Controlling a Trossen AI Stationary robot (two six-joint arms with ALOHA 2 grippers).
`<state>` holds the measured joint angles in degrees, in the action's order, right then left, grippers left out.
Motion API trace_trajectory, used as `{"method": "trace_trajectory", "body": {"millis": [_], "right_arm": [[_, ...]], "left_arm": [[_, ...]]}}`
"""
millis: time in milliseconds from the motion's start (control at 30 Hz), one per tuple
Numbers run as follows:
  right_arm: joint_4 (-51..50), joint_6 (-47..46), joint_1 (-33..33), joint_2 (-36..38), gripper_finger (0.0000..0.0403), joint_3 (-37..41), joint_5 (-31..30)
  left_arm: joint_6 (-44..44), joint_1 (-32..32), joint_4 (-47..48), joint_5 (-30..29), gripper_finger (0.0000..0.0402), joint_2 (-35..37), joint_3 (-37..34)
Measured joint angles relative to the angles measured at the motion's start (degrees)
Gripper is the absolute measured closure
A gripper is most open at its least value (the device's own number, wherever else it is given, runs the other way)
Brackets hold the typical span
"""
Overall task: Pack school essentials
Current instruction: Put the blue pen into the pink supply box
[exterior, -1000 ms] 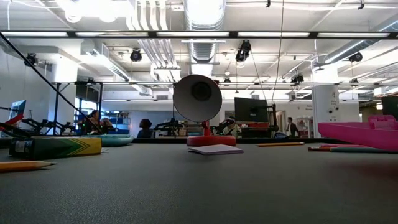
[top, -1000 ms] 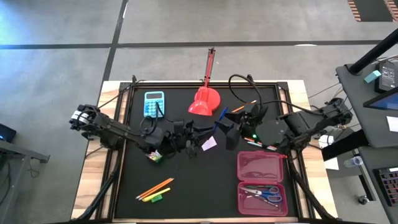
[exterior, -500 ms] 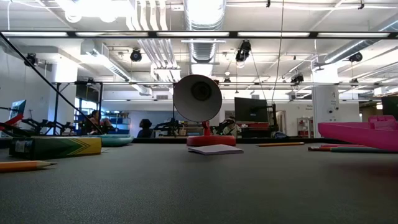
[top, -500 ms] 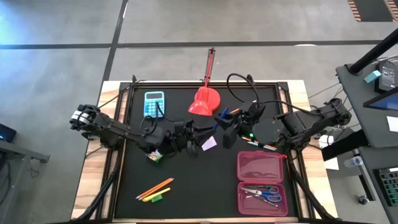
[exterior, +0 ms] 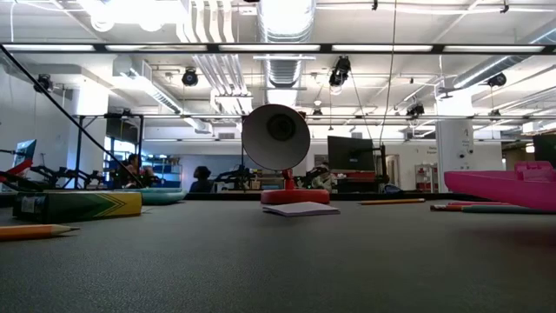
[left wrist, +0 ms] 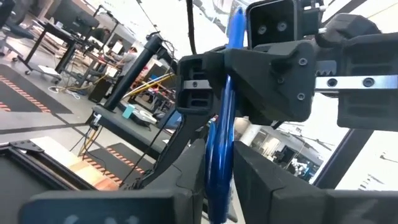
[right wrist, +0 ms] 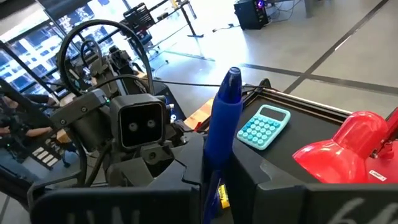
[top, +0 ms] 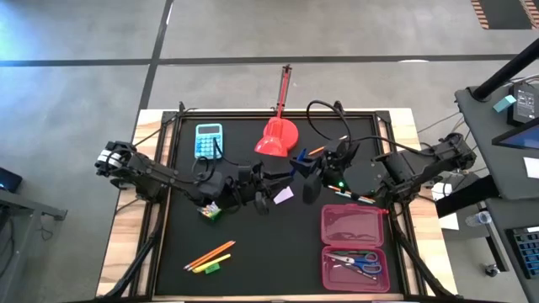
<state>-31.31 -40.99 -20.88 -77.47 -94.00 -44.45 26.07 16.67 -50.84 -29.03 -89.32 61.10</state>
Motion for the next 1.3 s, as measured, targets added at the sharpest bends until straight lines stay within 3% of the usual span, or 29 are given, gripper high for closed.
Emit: {"method": "trace_trajectory", "body": {"millis": [200,333,533,667,767,1000,1300], "right_arm": [[-2.84,1.50,0.05,0.87,0.0380,0.09,0.91],[-12.96,-4.29,0.09,2.88,0.0381,-0.87,2.86],[-37.23,-21.27,-3.20,4.31,0.0381,-1.75,15.73],[-45.85,-31.54,-9.95,3.04,0.0381,0.85,26.82],[-47.94,-39.58,-16.97,1.52,0.0381,3.14,33.40],[-46.95,-49.74,-28.36,-4.86,0.0381,7.59,36.67],[-41.20,-43.85,-29.97,-15.15,0.0381,10.91,45.77]], "left_arm": [[0.38,-0.11,2.11,0.29,0.0276,0.20,0.03],[0.38,-0.20,5.88,1.67,0.0230,0.20,0.04],[4.75,-0.17,13.62,4.05,0.0209,0.17,0.04],[11.05,-0.17,19.14,4.67,0.0208,0.17,-0.14],[14.87,-0.20,21.23,5.48,0.0208,0.15,-0.44],[17.09,-0.07,21.85,6.96,0.0208,0.13,-0.55],[21.65,-0.09,21.80,6.95,0.0208,0.13,-0.57]]}}
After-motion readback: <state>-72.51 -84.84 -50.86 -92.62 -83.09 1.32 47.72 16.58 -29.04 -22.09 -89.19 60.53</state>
